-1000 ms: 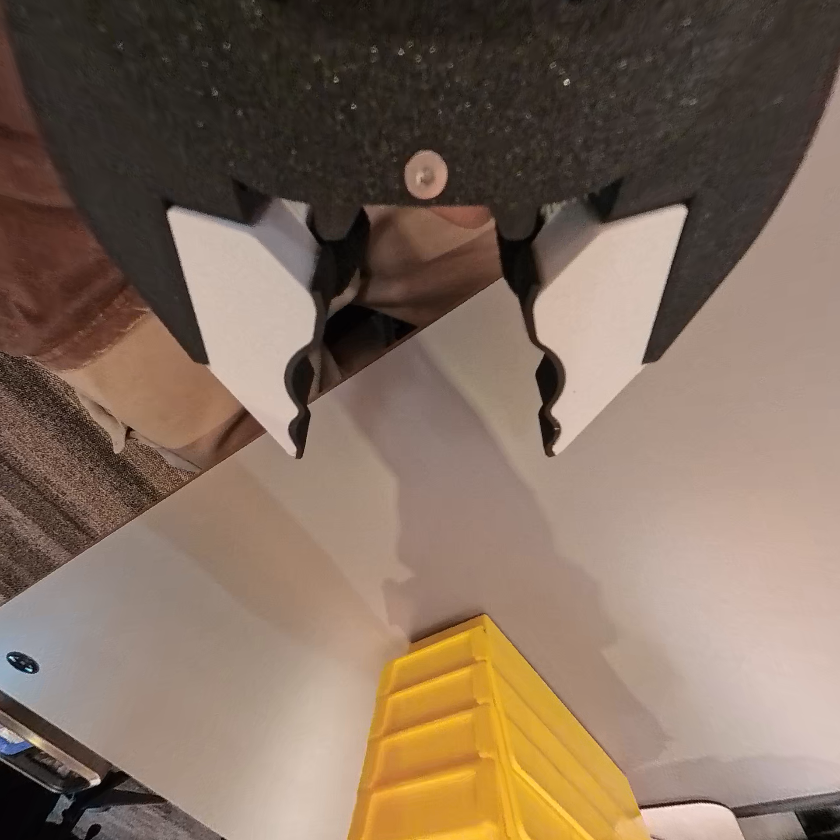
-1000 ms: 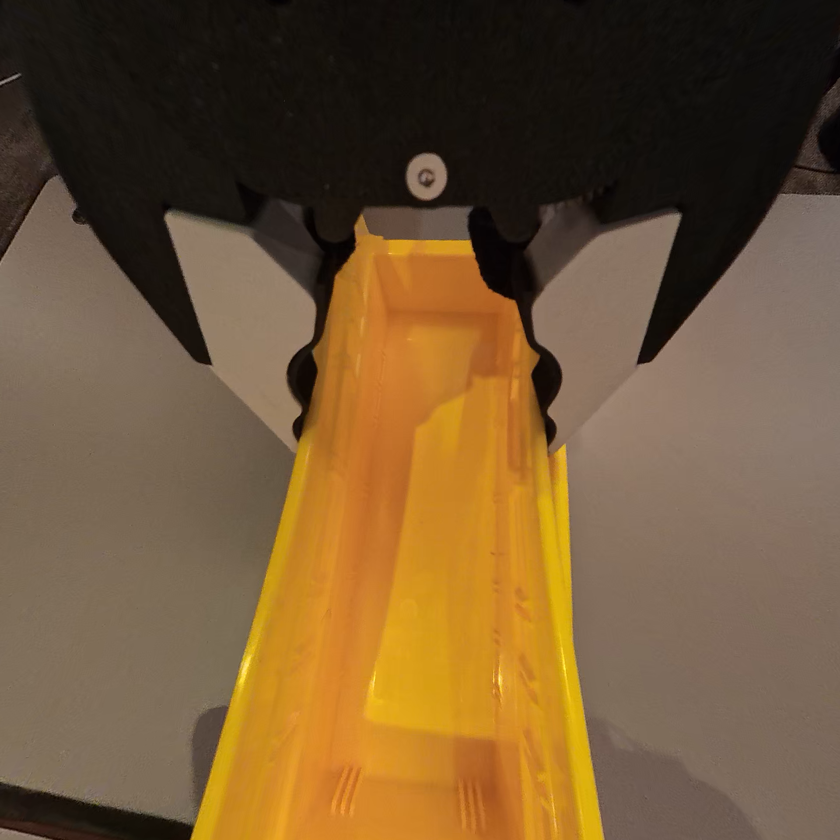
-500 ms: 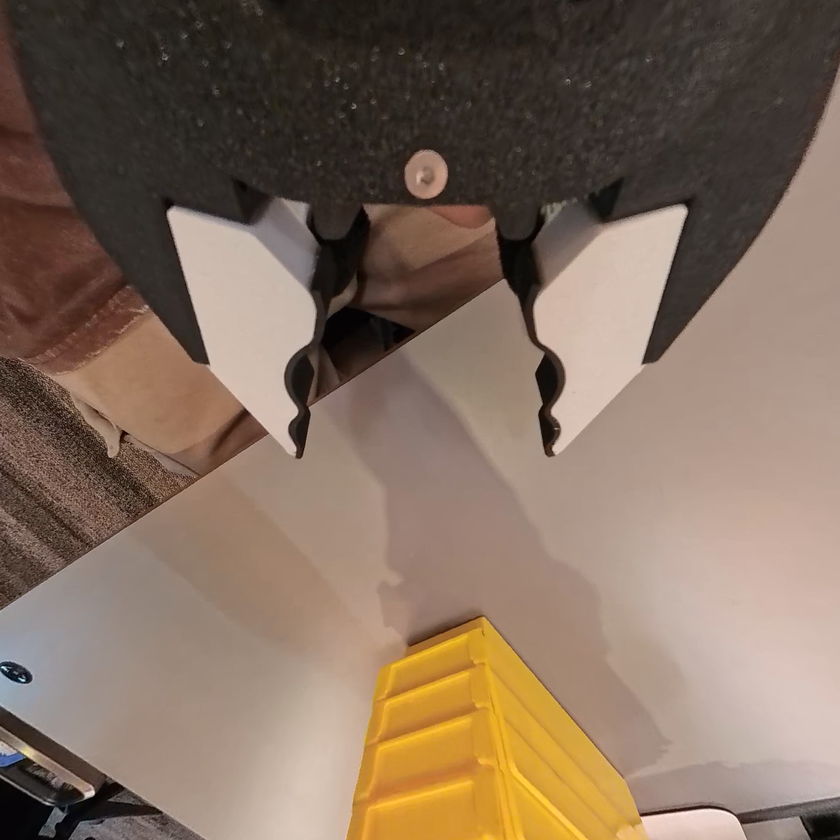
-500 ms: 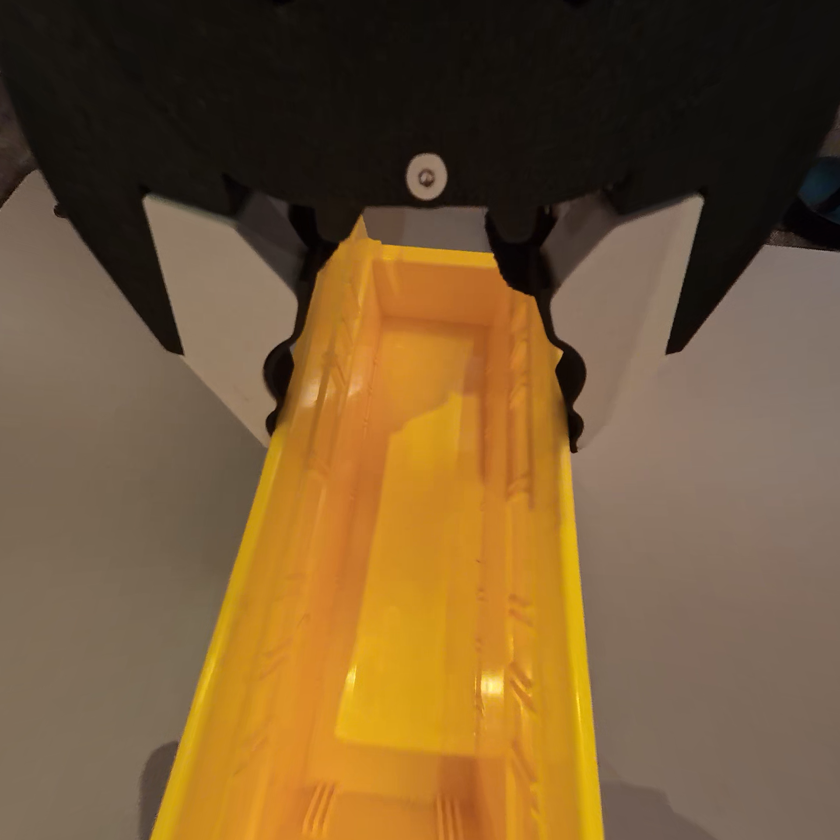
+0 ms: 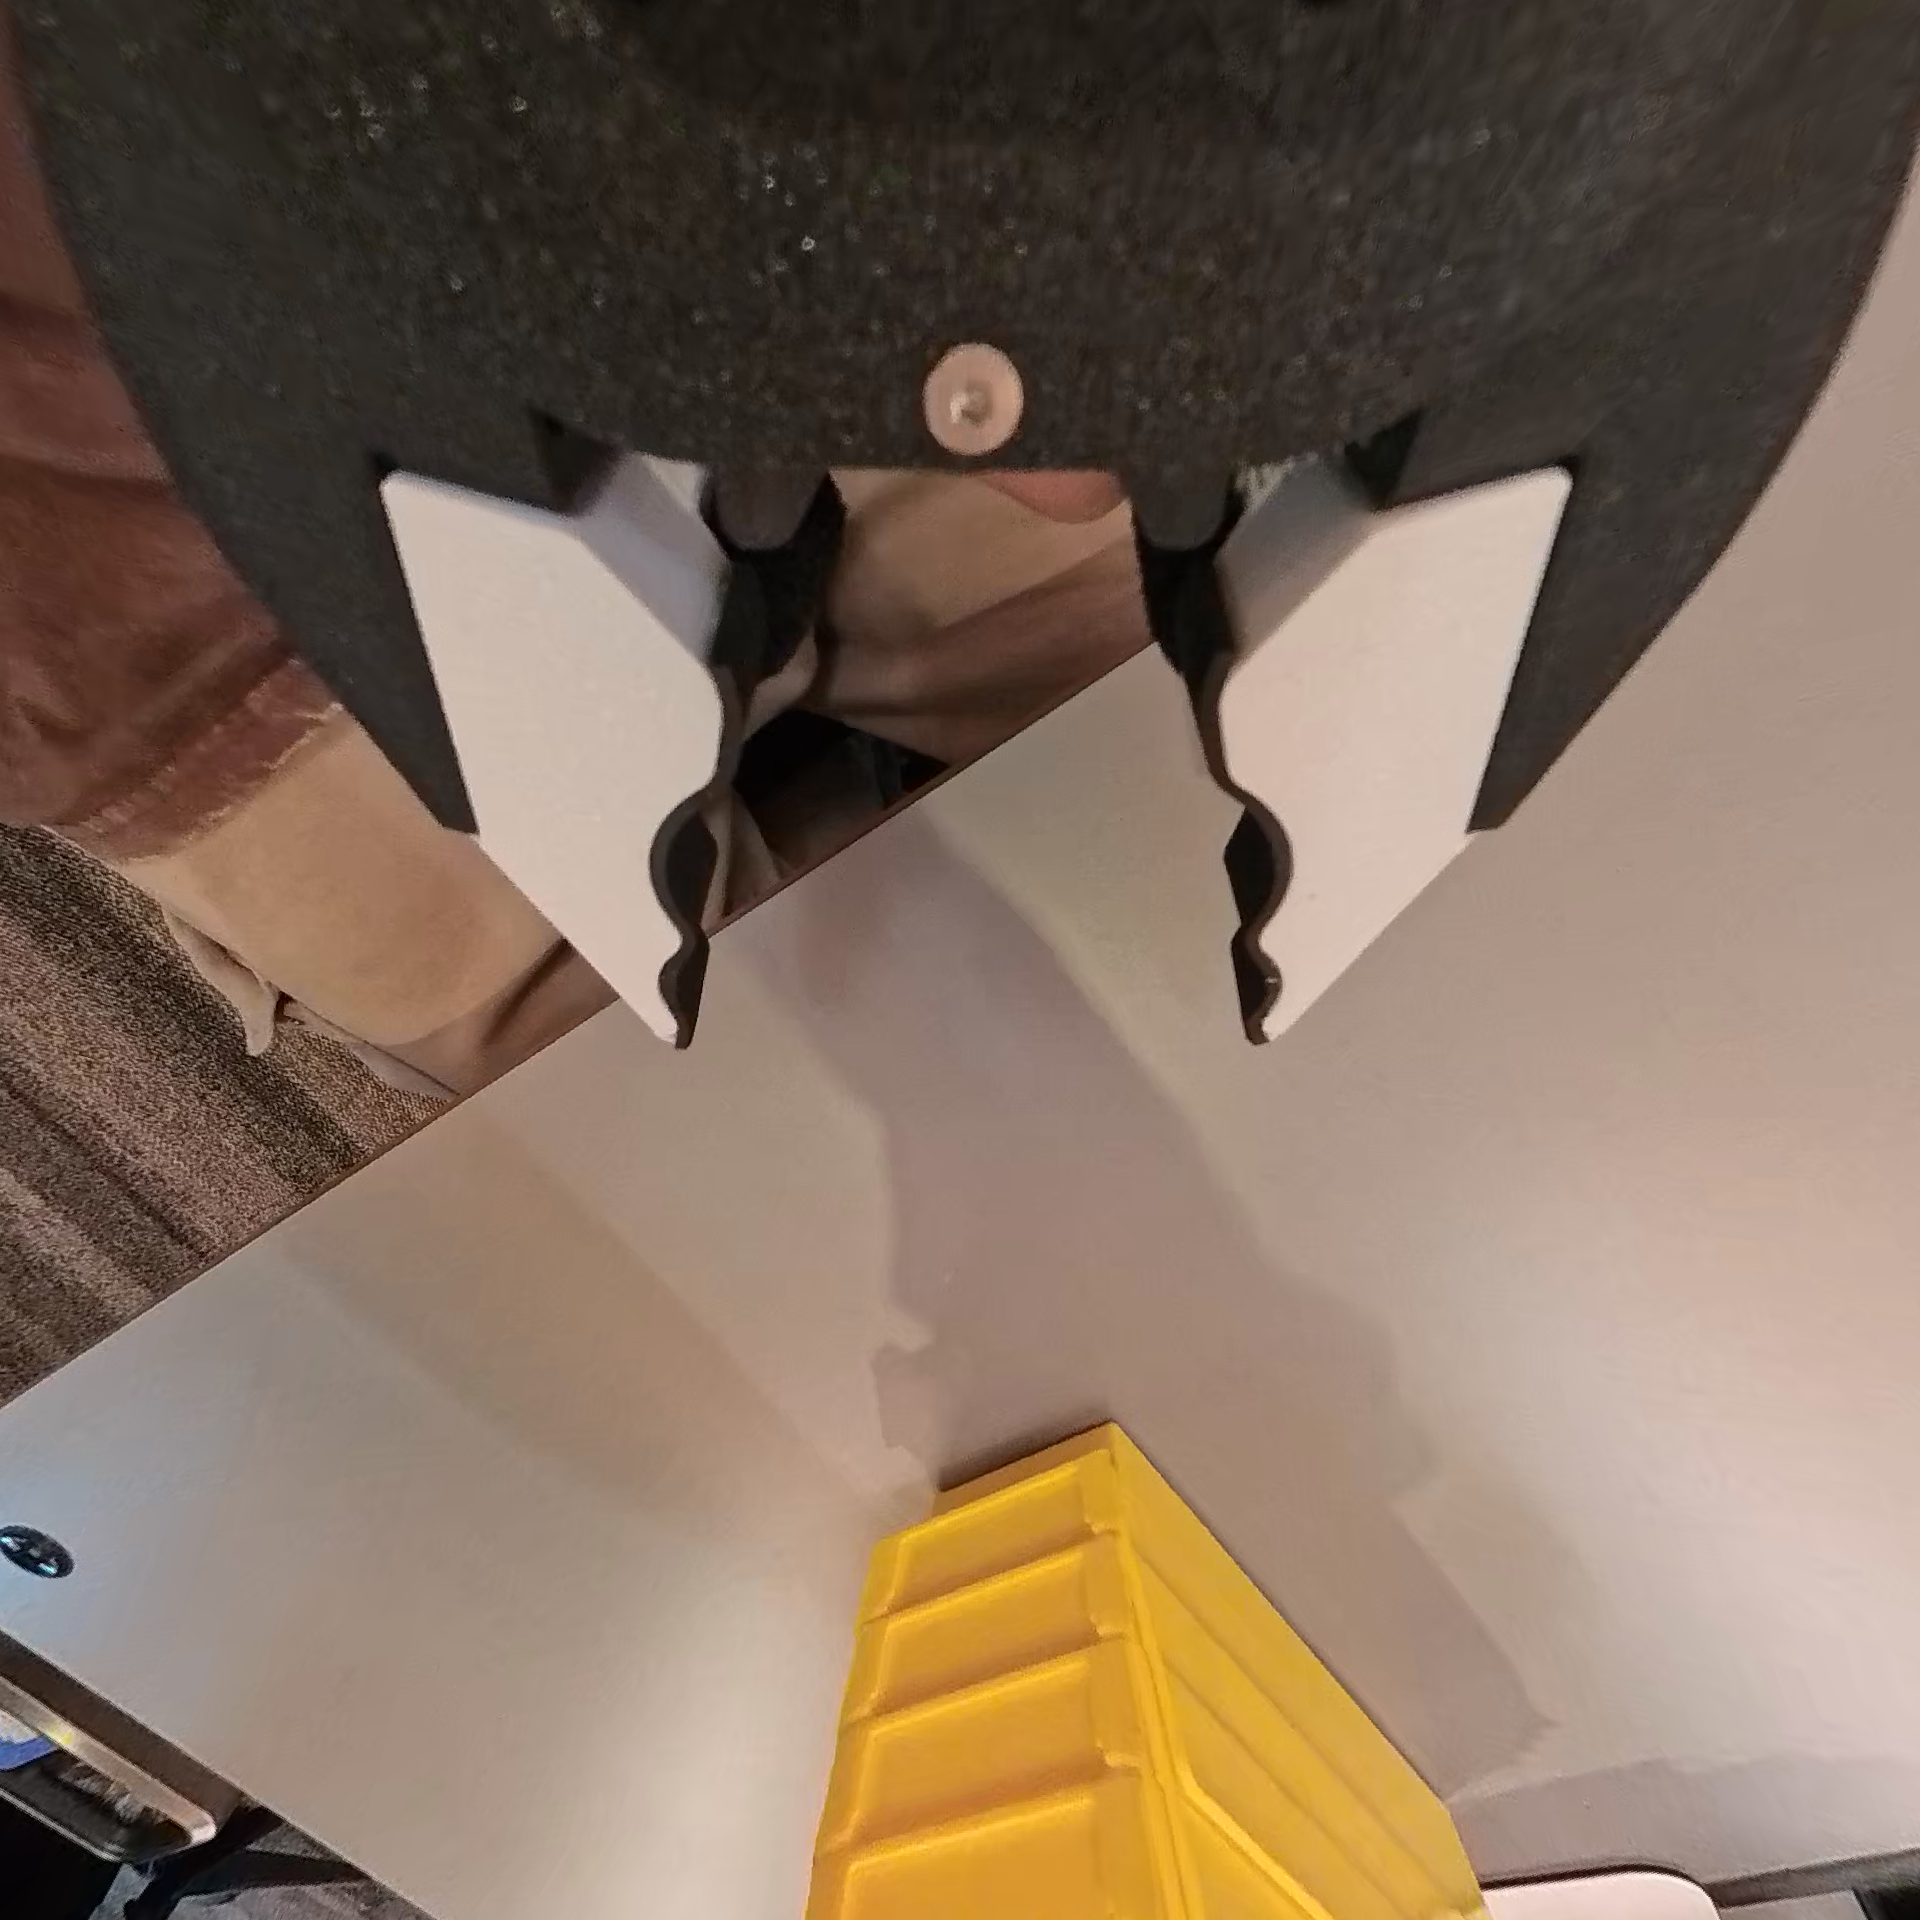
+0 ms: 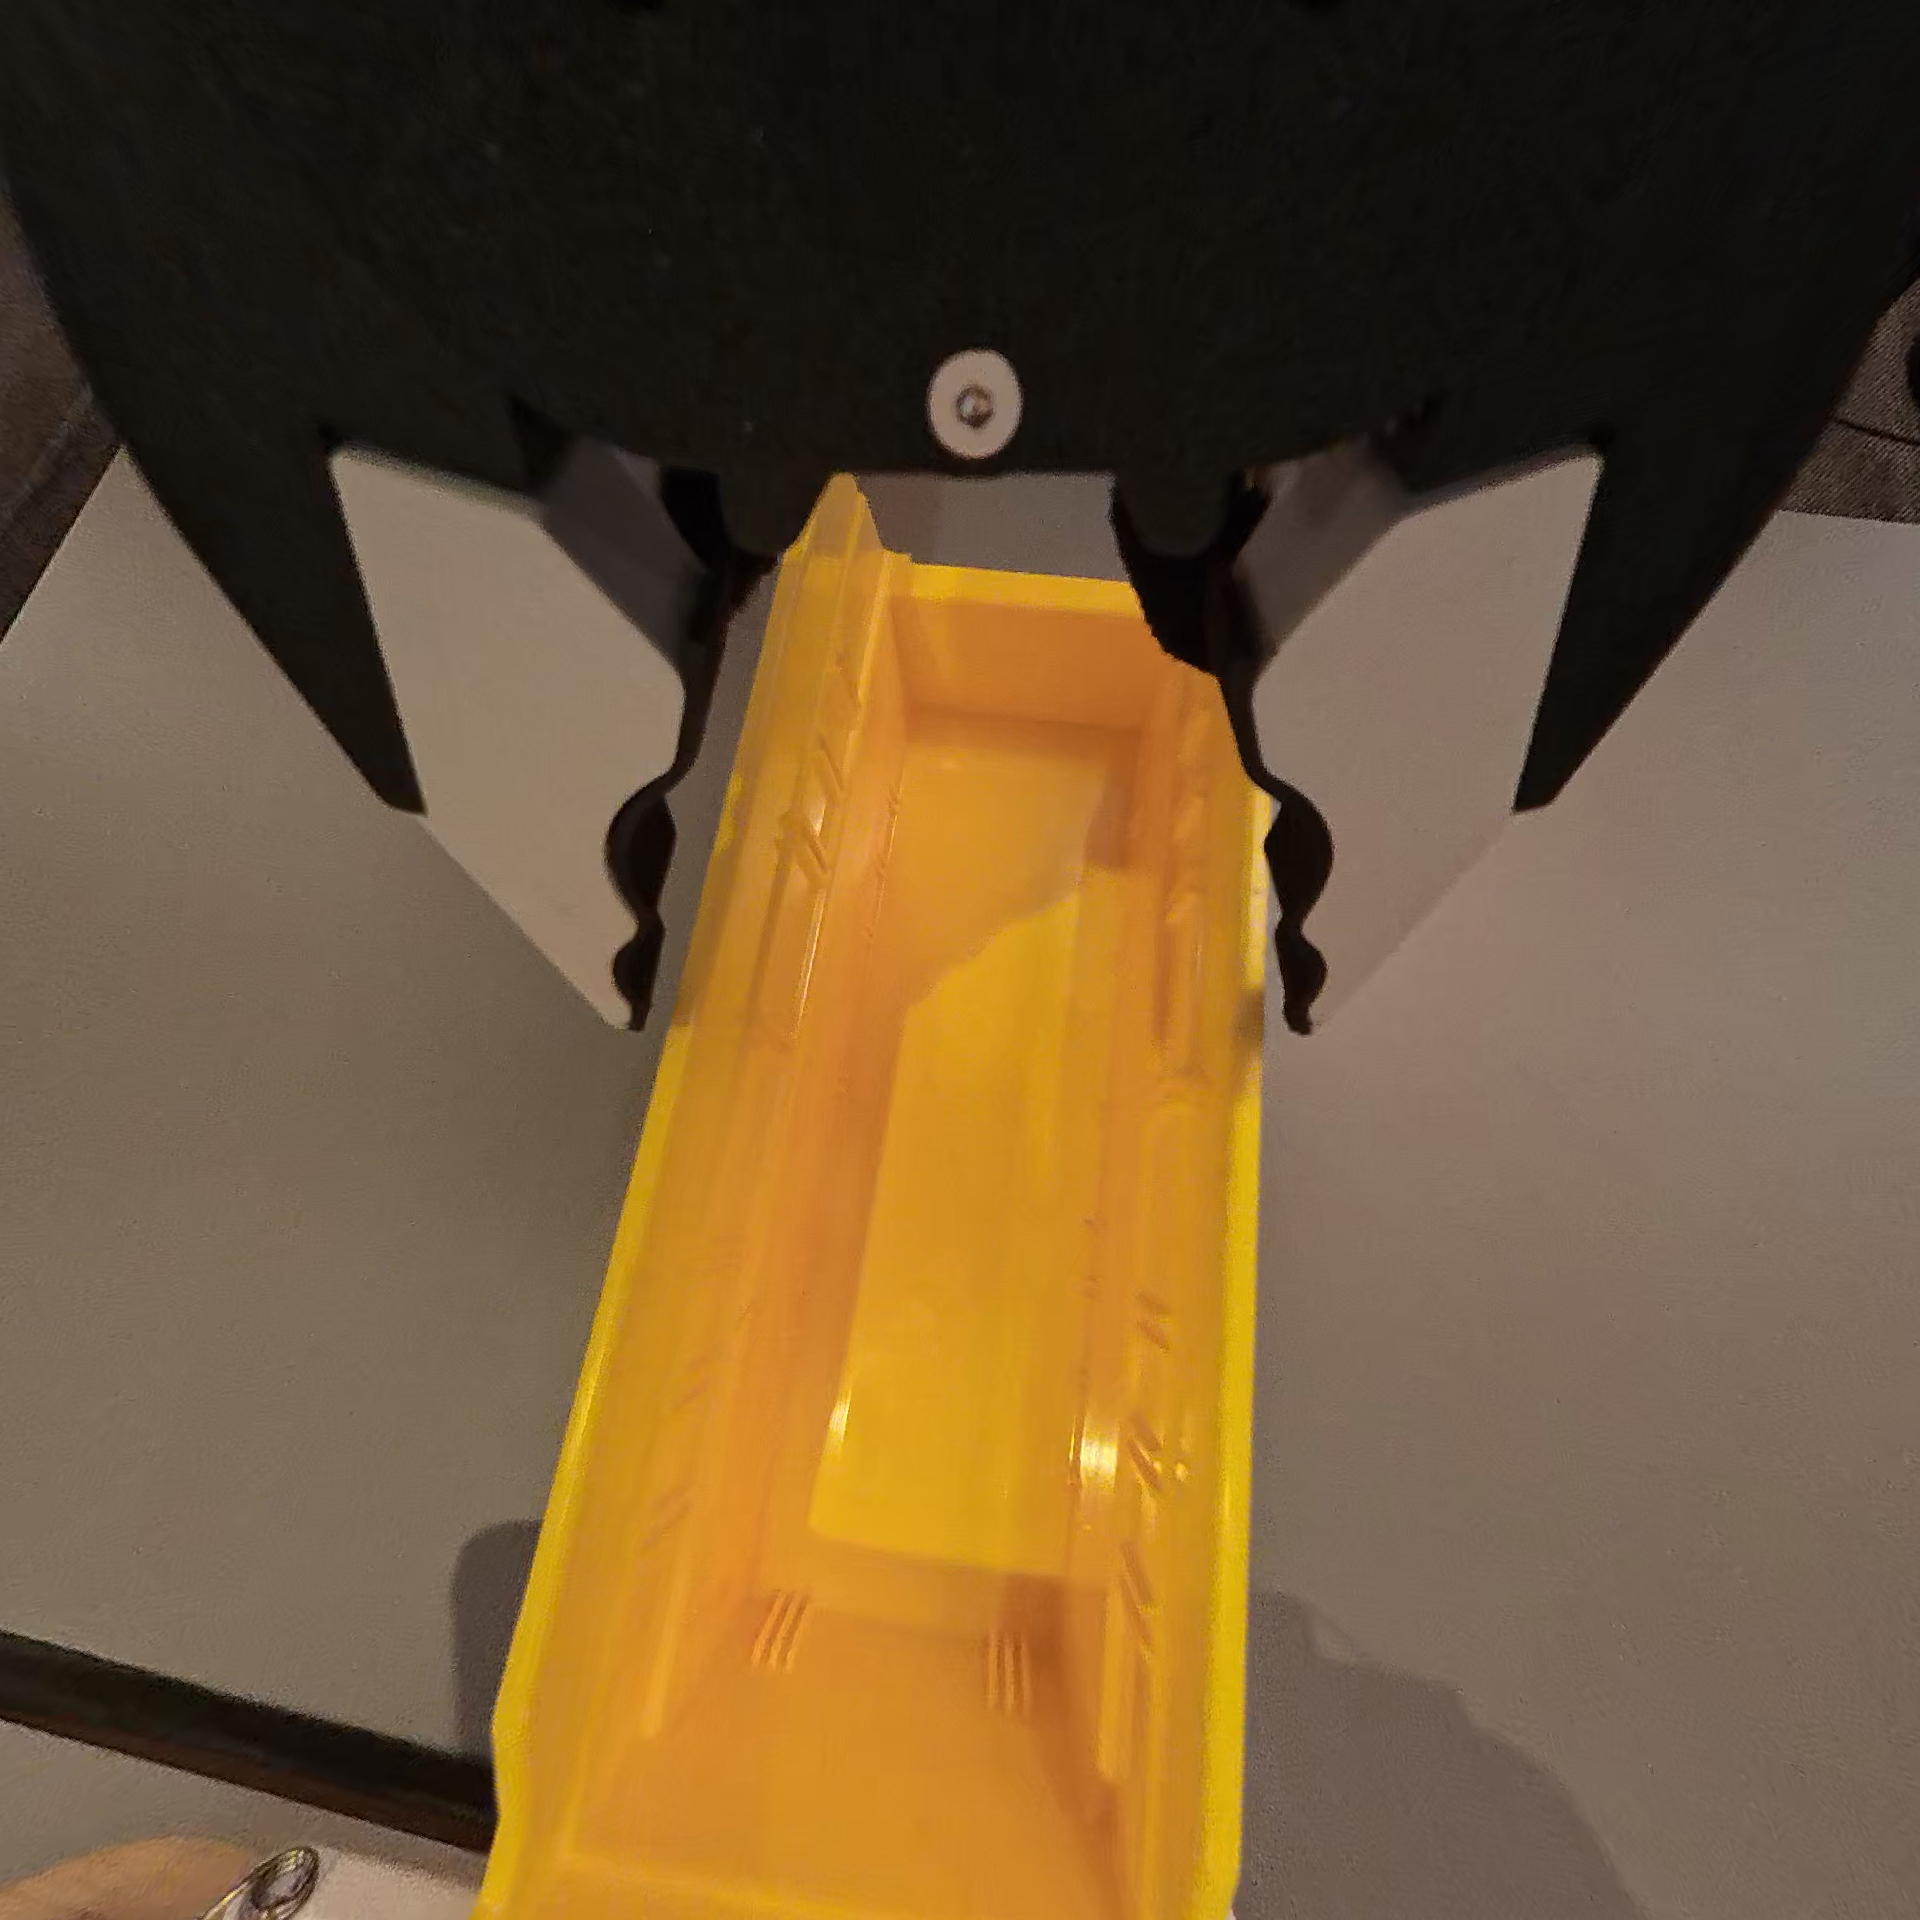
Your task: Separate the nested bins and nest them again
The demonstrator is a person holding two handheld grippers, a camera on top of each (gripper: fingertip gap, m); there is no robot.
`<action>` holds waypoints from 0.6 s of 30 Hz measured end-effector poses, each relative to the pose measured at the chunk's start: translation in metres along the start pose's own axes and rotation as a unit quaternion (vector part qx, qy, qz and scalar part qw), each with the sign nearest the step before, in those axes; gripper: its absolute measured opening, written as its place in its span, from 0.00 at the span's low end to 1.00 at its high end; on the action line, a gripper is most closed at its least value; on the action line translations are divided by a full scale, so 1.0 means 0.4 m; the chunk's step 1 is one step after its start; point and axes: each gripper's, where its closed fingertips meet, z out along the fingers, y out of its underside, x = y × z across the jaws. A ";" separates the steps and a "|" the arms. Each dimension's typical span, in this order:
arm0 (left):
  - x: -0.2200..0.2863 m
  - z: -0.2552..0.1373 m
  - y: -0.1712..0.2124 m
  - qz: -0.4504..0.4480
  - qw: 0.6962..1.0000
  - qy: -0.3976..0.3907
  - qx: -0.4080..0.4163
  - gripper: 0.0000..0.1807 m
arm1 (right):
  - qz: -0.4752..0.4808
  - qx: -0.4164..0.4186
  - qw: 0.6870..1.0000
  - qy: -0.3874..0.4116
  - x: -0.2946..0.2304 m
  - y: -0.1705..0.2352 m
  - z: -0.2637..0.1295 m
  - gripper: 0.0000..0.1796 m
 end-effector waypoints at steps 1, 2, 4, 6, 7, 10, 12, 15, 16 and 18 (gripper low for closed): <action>-0.001 0.000 0.000 0.000 1.000 -0.001 0.000 0.55 | 0.000 -0.005 1.000 -0.002 -0.006 0.001 0.000 0.64; -0.001 0.000 0.000 0.000 1.000 -0.001 0.000 0.55 | -0.004 -0.012 1.000 0.000 -0.008 0.005 0.006 0.65; -0.002 0.001 0.001 0.000 1.000 -0.002 -0.001 0.55 | -0.015 -0.022 0.999 0.020 -0.002 0.012 0.019 0.65; -0.003 0.000 0.001 0.000 1.000 -0.002 -0.001 0.55 | -0.012 -0.021 0.999 0.024 -0.001 0.009 0.022 0.64; -0.004 -0.001 0.001 0.000 1.000 -0.002 -0.001 0.55 | -0.013 -0.021 0.999 0.025 -0.001 0.009 0.021 0.62; -0.004 0.000 0.001 -0.002 1.000 0.000 -0.001 0.55 | -0.015 -0.018 0.999 0.024 0.002 0.010 0.018 0.59; -0.002 0.002 0.002 0.000 1.000 0.000 -0.002 0.55 | -0.014 -0.011 1.000 0.026 -0.001 0.008 0.018 0.58; 0.003 0.001 0.001 0.003 1.000 0.001 -0.001 0.55 | -0.012 -0.011 1.000 0.024 -0.002 0.009 0.019 0.61; 0.003 0.001 0.001 0.004 1.000 0.000 -0.002 0.55 | -0.014 -0.019 1.000 0.017 -0.002 0.013 0.018 0.63; 0.002 0.000 0.001 0.003 1.000 0.000 -0.001 0.55 | -0.008 -0.021 1.000 -0.006 -0.005 0.011 0.002 0.63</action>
